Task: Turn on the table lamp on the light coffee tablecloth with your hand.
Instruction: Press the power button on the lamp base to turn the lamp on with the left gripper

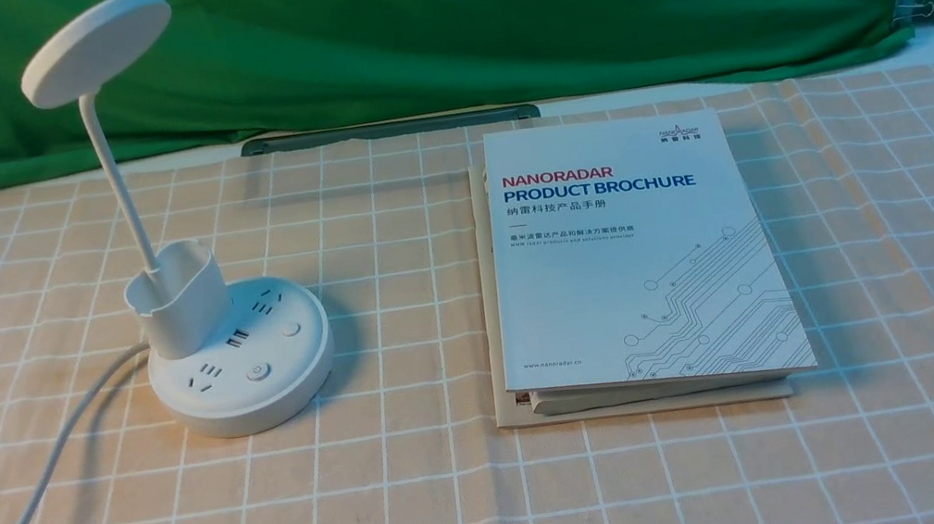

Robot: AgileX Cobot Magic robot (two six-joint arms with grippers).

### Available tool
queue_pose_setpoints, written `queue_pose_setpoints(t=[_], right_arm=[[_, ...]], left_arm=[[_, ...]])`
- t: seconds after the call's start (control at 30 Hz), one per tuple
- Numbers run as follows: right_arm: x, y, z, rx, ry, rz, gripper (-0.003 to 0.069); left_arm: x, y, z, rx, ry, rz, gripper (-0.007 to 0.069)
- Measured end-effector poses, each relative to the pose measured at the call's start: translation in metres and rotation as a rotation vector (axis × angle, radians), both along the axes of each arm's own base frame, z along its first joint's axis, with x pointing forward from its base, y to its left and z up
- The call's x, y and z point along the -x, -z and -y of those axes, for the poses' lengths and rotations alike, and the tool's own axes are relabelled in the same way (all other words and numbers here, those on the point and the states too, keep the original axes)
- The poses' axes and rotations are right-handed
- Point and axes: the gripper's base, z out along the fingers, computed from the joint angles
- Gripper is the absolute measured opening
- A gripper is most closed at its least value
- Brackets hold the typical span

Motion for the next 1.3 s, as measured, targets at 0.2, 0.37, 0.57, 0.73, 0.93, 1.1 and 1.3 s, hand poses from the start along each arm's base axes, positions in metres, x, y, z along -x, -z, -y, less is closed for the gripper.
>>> queue_pose_setpoints(t=[0.2,0.37,0.57,0.73,0.93,1.1,1.3], right_arm=[[0.000,0.000,0.000,0.000,0.000,0.000,0.0238],[0.000,0.000,0.000,0.000,0.000,0.000,0.0238],[0.000,0.000,0.000,0.000,0.000,0.000,0.0238],[0.000,0.000,0.000,0.000,0.000,0.000,0.0238],[0.000,0.000,0.000,0.000,0.000,0.000,0.0238],[0.000,0.000,0.000,0.000,0.000,0.000,0.0238],[0.000,0.000,0.000,0.000,0.000,0.000,0.0239]], left_arm=[[0.002,-0.027,-0.002,0.006,-0.021,0.296,0.0001],[0.014,-0.056,-0.004,-0.003,-0.042,0.642,0.0001],[0.041,-0.083,-0.003,0.137,0.024,1.056,0.0001],[0.052,-0.123,0.000,0.234,0.121,1.050,0.0001],[0.030,-0.182,0.000,0.186,0.045,0.618,0.0001],[-0.026,-0.162,-0.002,0.205,-0.022,0.138,0.0001],[-0.084,-0.114,0.006,0.312,-0.023,-0.328,0.0001]])
